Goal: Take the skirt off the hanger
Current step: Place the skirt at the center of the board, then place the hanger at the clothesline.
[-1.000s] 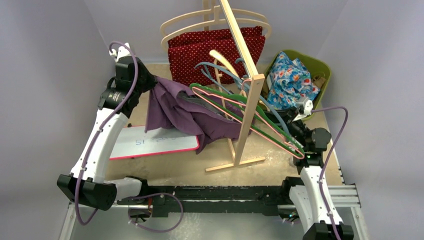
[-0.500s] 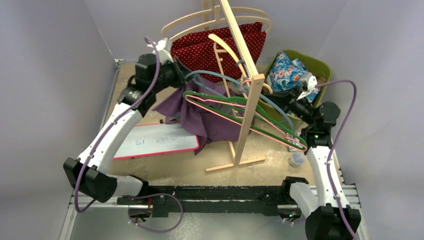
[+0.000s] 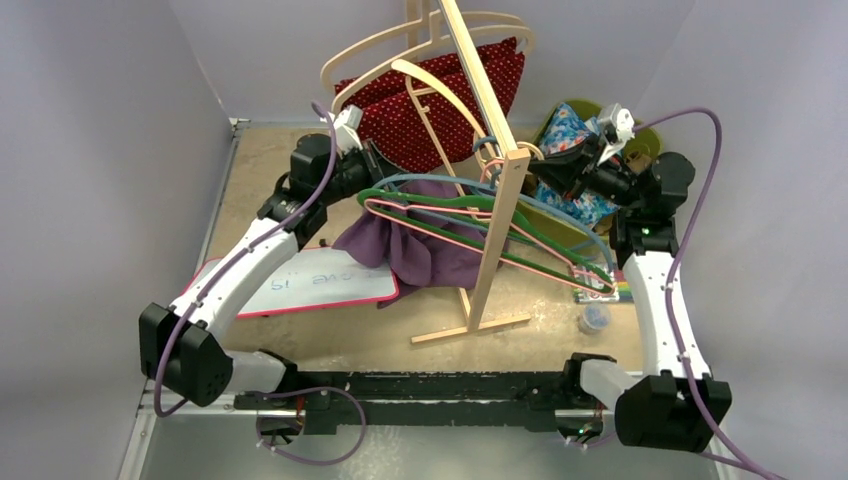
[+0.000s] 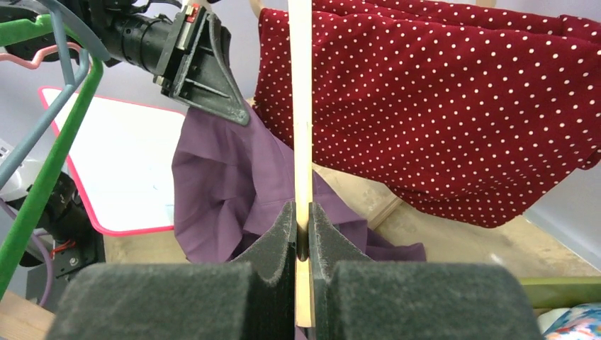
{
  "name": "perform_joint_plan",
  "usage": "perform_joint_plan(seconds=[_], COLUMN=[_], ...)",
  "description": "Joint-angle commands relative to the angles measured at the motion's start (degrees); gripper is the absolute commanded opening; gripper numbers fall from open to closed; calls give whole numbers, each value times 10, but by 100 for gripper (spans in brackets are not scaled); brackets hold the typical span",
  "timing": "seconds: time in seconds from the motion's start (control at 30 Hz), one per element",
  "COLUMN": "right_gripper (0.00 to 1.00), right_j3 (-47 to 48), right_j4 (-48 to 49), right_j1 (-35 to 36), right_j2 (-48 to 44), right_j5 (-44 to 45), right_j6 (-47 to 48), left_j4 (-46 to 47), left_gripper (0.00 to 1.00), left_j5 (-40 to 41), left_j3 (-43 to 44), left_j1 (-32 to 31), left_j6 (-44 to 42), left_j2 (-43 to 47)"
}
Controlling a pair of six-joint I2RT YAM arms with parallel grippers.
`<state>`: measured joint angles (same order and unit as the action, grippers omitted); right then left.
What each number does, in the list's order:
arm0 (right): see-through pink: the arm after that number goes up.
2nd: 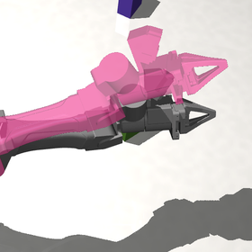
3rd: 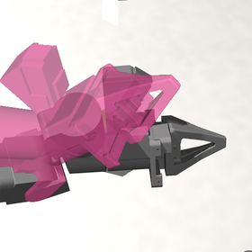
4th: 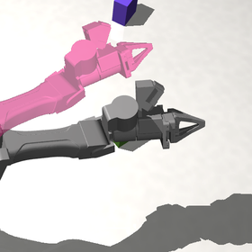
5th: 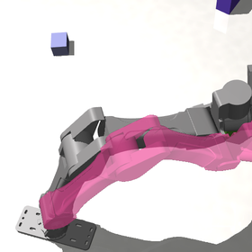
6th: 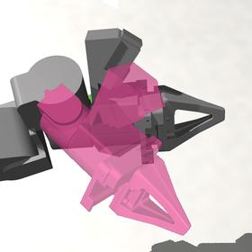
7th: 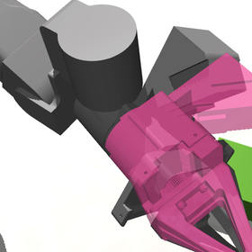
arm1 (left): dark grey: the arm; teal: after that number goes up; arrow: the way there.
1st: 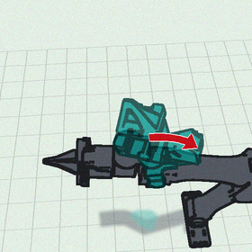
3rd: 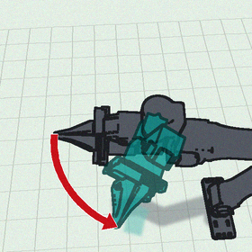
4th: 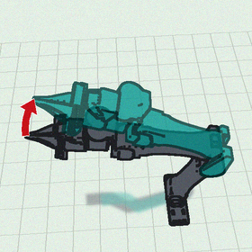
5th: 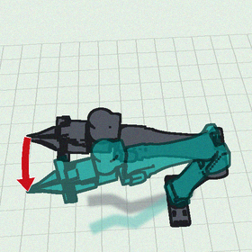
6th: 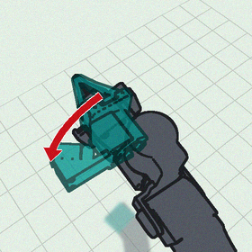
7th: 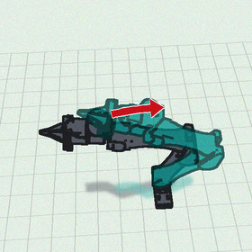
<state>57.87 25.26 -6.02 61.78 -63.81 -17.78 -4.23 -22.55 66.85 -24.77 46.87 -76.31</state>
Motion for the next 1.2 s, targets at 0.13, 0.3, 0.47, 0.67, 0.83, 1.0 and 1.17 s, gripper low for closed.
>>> perform_joint_plan(seconds=[0.13,0.3,0.47,0.67,0.83,1.0,1.17], right_gripper=[0,0,0,0,0,0,0], right_j3=[75,107,97,92,76,78,88], right_j4=[-23,-68,-80,-95,-125,-159,-145], right_j1=[0,15,36,51,62,88,92], right_j2=[23,51,44,39,29,36,42], right_j5=[-17,-42,-23,-19,-25,-59,-90], right_j6=[41,72,87,95,127,168,162], left_j4=[-39,-123,-195,-308,-325,-325,-318], left_gripper=[30,41,57,58,55,55,72], left_j5=[50,157,215,343,372,445,417], left_j3=[25,43,57,91,120,175,250], left_j1=[3,3,4,4,5,4,5], left_j6=[-58,-99,-132,-161,-174,-192,-218], left_j2=[68,93,111,110,140,183,169])
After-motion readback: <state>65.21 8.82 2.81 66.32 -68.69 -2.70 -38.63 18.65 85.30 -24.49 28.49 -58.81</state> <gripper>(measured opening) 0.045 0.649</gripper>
